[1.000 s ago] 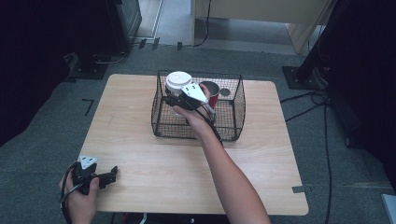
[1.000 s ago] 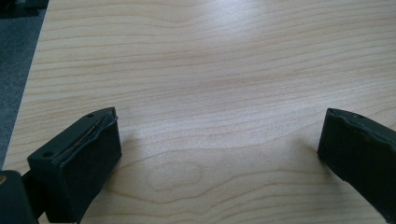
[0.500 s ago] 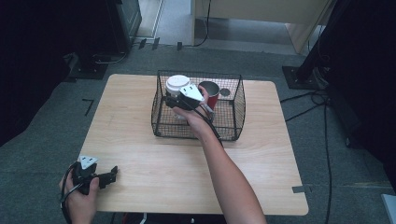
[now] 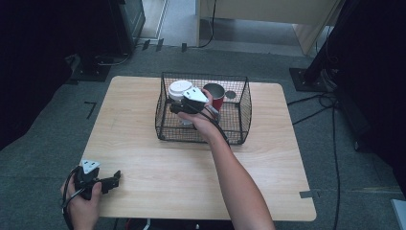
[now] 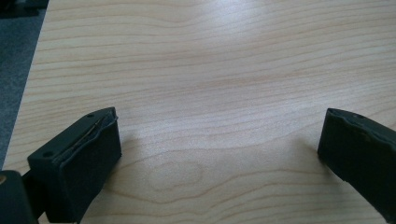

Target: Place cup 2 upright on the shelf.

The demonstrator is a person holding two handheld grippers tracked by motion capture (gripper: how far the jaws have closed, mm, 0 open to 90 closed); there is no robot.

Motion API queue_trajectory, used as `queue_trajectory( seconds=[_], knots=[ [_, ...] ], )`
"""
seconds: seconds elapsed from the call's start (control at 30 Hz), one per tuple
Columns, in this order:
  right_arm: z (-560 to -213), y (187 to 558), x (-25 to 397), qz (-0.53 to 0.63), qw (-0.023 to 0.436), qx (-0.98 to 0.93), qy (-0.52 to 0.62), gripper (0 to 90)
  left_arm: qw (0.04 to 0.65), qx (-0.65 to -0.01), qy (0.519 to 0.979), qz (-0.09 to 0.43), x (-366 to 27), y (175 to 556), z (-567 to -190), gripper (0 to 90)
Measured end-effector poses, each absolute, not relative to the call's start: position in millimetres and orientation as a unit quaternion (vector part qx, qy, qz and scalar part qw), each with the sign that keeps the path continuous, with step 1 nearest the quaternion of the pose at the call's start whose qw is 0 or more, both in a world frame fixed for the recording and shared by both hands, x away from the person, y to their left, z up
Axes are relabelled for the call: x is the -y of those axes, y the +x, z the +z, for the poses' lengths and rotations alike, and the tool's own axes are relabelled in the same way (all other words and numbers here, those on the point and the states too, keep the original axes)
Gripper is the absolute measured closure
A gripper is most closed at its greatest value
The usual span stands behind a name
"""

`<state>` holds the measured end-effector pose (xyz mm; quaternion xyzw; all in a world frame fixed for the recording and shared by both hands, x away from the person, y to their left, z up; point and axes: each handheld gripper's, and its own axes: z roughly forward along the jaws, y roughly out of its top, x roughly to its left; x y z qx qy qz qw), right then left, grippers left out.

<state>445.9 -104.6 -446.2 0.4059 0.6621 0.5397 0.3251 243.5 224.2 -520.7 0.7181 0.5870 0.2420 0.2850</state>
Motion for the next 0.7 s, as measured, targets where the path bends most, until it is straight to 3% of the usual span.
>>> queue_trajectory(
  seconds=[0.4,0.7],
  knots=[
    [-445.3,442.5,118.5,0.535,0.308,-0.68,0.396,13.4,0.285,-0.587,0.718,0.242,-224.2,243.5,-520.6,0.0],
    [-445.3,441.0,124.5,0.533,0.311,-0.693,0.373,1.6,0.285,-0.587,0.718,0.242,-224.2,243.5,-520.6,0.0]
  ],
)
